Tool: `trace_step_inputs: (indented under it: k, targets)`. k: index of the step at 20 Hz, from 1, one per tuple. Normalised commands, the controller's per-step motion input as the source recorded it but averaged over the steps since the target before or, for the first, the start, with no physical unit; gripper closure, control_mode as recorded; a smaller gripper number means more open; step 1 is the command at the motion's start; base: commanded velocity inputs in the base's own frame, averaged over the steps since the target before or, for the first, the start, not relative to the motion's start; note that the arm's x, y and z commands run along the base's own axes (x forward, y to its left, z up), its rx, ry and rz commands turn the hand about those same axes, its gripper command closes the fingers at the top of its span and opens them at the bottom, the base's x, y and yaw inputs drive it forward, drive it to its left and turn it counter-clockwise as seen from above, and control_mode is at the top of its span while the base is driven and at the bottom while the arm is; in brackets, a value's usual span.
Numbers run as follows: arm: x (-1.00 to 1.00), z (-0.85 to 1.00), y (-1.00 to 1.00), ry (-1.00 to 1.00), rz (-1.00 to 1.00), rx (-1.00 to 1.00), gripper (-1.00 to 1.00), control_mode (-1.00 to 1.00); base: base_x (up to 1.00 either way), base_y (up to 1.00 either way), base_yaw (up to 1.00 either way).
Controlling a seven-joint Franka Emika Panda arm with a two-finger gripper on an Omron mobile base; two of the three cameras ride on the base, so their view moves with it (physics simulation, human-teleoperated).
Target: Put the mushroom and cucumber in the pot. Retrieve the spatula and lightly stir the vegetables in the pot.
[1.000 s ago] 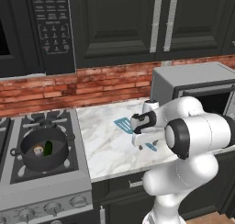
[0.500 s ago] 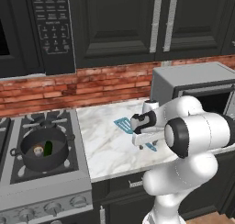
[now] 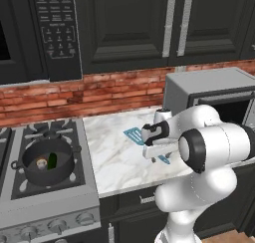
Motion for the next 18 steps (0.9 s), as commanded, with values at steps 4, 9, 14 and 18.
trace_step_inputs:
  k: [4,9,14,18]
  targets:
    - [-0.04,-0.04,0.01,0.01,0.00,0.00,1.00,-1.00,0.00,0.00,0.00]
    - [-0.03,-0.03,0.00,0.00,0.00,0.00,1.00,-1.00,0.00,0.00,0.00]
    - [-0.05,0.00,0.02,0.00,0.00,0.00,1.00,-1.00,0.00,0.00,0.00]
    - [-0.65,0.21,-0.01,-0.13,0.03,0.00,1.00,-1.00,0.00,0.00,0.00]
